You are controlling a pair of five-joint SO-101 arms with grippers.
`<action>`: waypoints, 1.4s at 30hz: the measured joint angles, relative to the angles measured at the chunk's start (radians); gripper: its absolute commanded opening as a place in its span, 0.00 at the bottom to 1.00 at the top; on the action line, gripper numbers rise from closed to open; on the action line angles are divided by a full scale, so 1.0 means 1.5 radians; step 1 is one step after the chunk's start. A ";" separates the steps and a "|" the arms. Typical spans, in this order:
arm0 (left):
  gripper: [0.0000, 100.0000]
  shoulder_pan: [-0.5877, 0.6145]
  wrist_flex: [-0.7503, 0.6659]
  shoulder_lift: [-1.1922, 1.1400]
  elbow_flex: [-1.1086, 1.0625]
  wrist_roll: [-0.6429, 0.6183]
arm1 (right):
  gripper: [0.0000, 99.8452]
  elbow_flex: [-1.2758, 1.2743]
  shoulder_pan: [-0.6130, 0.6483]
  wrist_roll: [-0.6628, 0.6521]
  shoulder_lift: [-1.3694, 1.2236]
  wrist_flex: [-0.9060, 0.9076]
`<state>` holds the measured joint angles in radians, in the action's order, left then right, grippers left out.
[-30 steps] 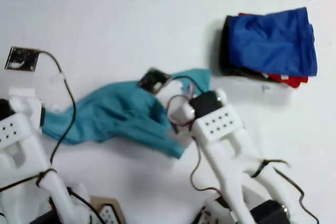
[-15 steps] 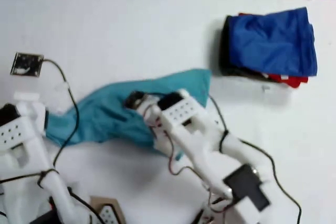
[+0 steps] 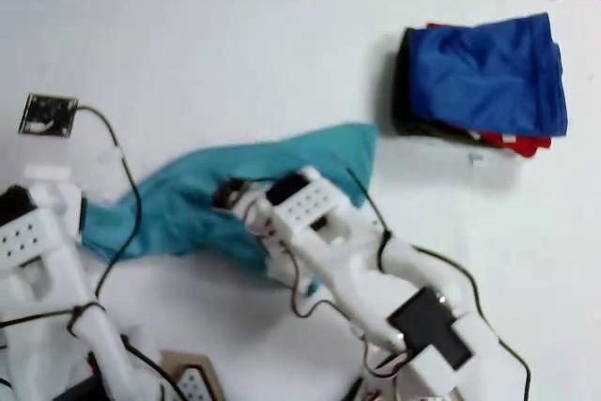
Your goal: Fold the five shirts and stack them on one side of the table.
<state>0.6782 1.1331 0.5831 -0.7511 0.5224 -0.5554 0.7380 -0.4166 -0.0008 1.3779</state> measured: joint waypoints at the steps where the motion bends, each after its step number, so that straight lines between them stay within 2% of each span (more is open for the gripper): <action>1: 0.03 0.000 0.000 0.000 0.000 0.000 | 0.02 0.003 -0.006 0.000 0.000 0.006; 15: 0.03 0.000 0.000 0.000 -0.002 0.000 | 0.02 0.031 -0.120 -0.011 0.130 0.055; 22: 0.03 -0.002 0.021 0.000 -0.002 0.000 | 0.02 0.090 -0.233 -0.020 0.161 0.065; 25: 0.03 -0.019 0.071 0.000 0.036 0.000 | 0.02 0.159 -0.263 -0.047 0.205 0.066; 33: 0.03 -0.098 0.281 0.000 0.236 -0.002 | 0.02 0.311 -0.276 -0.069 0.280 0.064; 42: 0.03 -0.131 0.413 0.000 0.490 -0.002 | 0.02 0.449 -0.374 -0.069 0.293 0.007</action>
<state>0.4818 1.7530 0.5831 -0.0161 0.5194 0.1181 0.1765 -0.5194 0.4381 1.3886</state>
